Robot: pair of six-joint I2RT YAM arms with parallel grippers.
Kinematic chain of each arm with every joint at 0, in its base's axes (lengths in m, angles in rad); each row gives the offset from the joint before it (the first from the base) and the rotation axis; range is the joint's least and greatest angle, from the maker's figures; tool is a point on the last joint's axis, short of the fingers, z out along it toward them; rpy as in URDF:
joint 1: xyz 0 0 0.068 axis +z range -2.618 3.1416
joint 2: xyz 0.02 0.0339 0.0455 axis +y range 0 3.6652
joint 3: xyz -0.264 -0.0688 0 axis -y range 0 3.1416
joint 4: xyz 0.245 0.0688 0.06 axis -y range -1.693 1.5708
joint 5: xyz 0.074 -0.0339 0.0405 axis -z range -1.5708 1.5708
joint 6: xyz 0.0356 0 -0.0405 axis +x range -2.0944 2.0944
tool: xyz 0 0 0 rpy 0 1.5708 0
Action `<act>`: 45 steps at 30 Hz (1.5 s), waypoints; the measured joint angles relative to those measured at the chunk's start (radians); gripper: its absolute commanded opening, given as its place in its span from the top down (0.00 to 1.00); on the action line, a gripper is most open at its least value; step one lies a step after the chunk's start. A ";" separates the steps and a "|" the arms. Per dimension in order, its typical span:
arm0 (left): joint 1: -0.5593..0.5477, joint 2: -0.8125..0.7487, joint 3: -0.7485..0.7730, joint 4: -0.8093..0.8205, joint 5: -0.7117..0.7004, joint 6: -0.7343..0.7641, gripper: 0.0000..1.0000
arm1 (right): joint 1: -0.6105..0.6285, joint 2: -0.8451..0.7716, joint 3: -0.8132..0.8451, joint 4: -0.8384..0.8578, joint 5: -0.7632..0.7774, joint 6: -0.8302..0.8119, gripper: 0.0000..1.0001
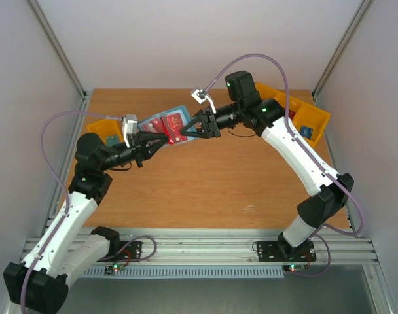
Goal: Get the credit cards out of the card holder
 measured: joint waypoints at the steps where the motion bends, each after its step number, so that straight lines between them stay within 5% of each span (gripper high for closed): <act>1: 0.001 -0.004 0.000 -0.002 -0.008 0.000 1.00 | -0.003 0.000 0.000 0.000 -0.001 0.000 0.81; 8: 0.015 -0.031 -0.003 -0.016 -0.041 0.000 1.00 | -0.027 -0.017 -0.014 0.000 -0.003 0.000 0.98; 26: 0.045 -0.100 -0.045 -0.138 -0.152 0.061 1.00 | -0.182 -0.100 -0.217 0.091 0.117 0.127 0.99; 33: 0.049 -0.109 -0.061 -0.141 -0.170 0.064 1.00 | -0.174 -0.003 -0.426 0.323 0.225 0.364 0.99; 45: 0.050 -0.111 -0.064 -0.140 -0.172 0.052 1.00 | -0.131 0.349 -0.527 0.731 0.239 0.731 0.99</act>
